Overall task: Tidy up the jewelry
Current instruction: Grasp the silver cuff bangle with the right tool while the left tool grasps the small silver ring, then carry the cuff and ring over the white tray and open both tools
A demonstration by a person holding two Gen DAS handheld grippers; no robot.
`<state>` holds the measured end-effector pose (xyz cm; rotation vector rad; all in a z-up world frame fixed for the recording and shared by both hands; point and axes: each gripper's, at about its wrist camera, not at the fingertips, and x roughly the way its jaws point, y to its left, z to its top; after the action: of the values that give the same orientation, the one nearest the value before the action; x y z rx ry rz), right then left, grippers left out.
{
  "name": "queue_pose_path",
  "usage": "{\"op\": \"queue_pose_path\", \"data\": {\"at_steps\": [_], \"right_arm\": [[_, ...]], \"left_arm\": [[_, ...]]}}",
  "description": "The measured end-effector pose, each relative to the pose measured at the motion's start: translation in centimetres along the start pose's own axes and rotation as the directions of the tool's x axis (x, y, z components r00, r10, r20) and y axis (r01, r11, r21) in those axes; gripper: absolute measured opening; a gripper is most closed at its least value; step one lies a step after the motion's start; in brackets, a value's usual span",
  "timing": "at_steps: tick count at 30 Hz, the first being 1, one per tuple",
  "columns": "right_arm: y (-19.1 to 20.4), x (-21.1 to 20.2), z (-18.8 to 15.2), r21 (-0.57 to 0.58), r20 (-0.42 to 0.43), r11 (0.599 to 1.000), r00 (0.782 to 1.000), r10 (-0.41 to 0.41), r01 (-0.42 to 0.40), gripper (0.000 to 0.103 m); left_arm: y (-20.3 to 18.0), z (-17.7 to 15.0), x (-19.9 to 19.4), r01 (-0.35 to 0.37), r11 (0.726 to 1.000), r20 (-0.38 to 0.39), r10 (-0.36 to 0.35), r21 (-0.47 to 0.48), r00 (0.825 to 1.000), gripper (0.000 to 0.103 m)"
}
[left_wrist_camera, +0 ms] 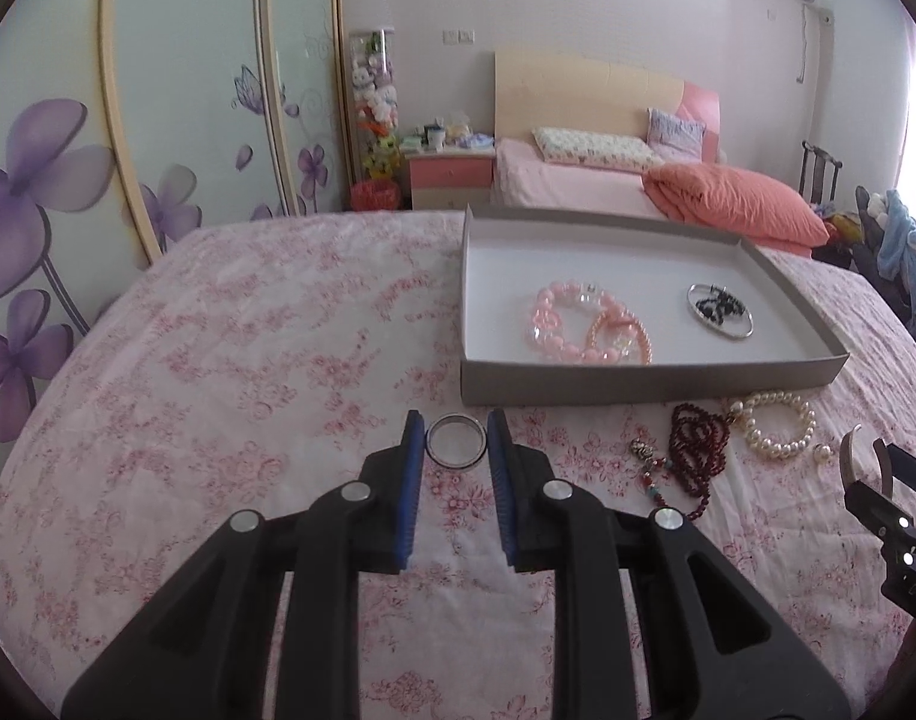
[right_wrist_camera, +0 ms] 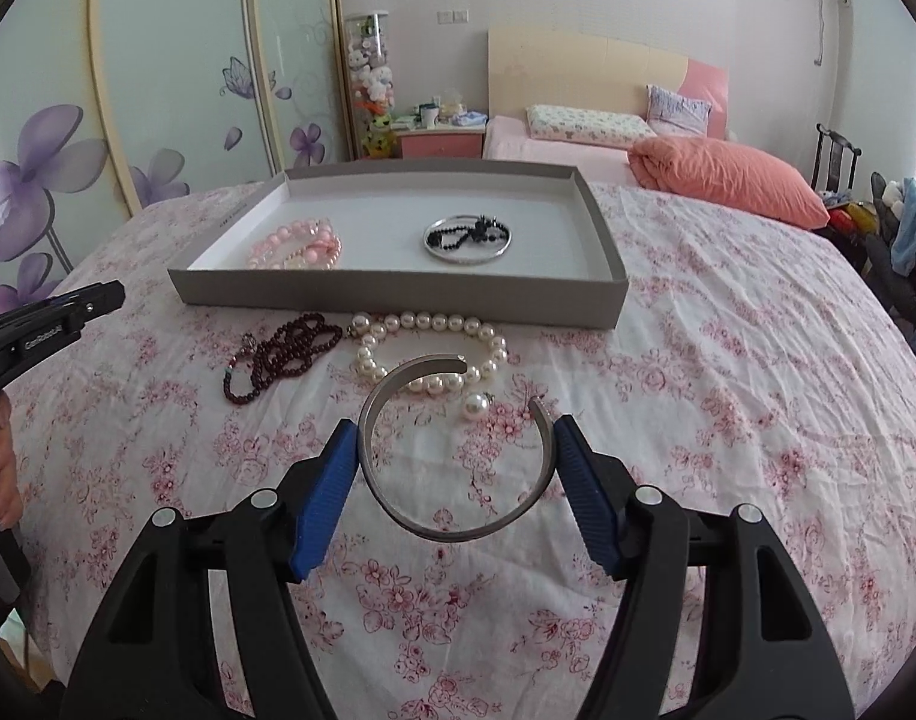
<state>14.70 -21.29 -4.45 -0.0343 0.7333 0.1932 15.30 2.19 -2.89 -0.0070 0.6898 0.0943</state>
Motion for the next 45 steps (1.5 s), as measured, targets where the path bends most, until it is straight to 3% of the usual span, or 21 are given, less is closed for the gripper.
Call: {"op": "queue_pose_path", "data": {"at_steps": [11,21,35,45], "right_arm": [[1.0,-2.0,2.1,-0.032,0.174,0.999,0.985,-0.006,0.011,0.066],[2.0,-4.6,3.4,-0.086,0.374,0.995,0.927,-0.012,0.047,0.066],[1.9,-5.1,5.6,-0.096,0.485,0.992,0.874,-0.025,0.082,0.066],[1.6,-4.0,6.5,-0.101,0.492,0.992,0.870,-0.021,0.081,0.066]], "left_arm": [[-1.9,0.2,-4.6,-0.028,0.998,0.190,0.016,0.057,0.982,0.022],[-3.2,1.1,-6.3,-0.010,0.998,0.273,-0.008,0.064,0.962,0.022],[-4.4,3.3,-6.5,-0.010,0.997,0.336,-0.015,0.072,0.942,0.022],[-4.8,4.7,-4.9,-0.020,0.997,0.333,-0.004,0.069,0.943,0.022]]}}
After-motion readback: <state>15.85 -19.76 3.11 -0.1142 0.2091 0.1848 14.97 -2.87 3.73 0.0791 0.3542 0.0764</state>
